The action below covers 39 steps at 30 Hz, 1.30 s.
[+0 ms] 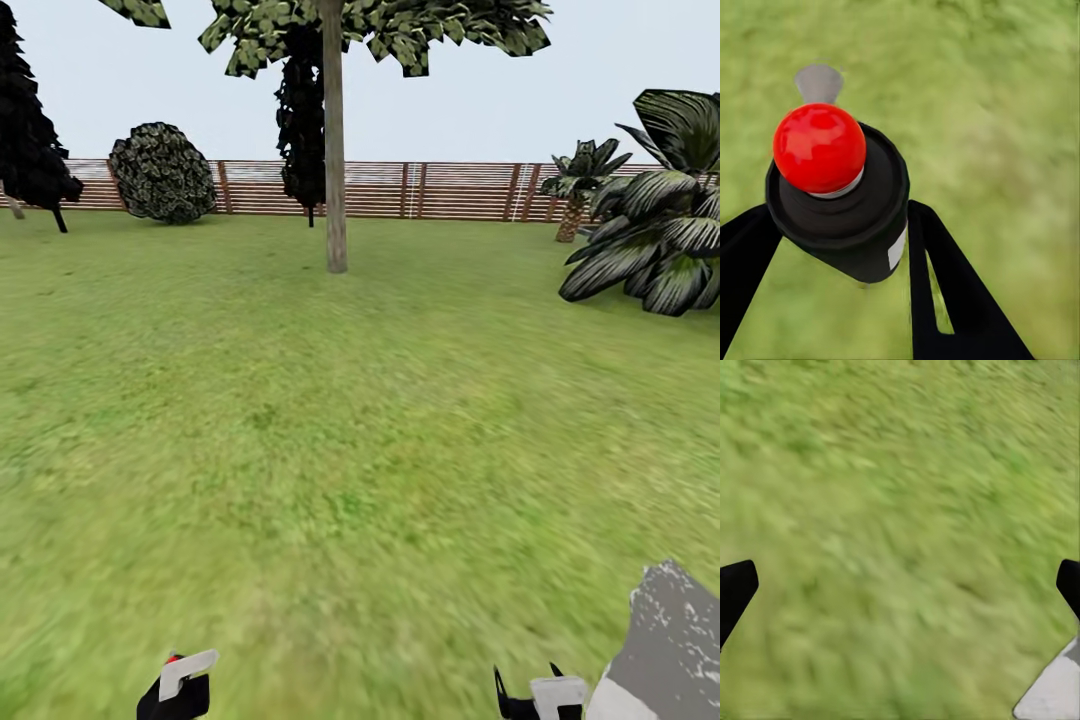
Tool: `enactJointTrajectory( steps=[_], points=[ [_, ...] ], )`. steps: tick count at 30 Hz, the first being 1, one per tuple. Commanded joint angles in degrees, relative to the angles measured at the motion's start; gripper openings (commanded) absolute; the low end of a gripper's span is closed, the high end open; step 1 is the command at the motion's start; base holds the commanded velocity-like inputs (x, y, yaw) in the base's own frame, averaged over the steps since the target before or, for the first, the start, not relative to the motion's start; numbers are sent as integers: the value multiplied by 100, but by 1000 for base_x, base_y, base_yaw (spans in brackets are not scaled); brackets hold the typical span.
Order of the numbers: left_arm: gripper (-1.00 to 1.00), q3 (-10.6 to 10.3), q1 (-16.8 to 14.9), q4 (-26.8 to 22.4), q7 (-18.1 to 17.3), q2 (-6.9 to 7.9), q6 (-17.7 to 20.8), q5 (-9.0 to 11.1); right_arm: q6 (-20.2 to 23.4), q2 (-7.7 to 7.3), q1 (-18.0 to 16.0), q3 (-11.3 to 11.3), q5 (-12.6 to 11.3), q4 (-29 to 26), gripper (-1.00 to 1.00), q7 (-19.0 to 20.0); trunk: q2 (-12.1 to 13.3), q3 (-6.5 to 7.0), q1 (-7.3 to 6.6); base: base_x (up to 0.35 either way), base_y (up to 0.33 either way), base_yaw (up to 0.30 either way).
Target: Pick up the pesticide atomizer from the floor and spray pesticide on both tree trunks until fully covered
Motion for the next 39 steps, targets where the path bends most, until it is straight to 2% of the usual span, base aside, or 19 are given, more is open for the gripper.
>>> enactJointTrajectory(
  steps=[1, 39],
  points=[
    [-100, -13, -2, 3, -2, 1, -24, 57, -15, 2, -4, -23, 60, 6, 100, -31, -2, -5, 2, 338, 0, 0],
    [-100, -13, -1, -6, -2, 1, -25, 57, -15, 2, -4, -22, 64, 6, 100, -31, -2, -5, 2, 338, 0, 0]
  ],
)
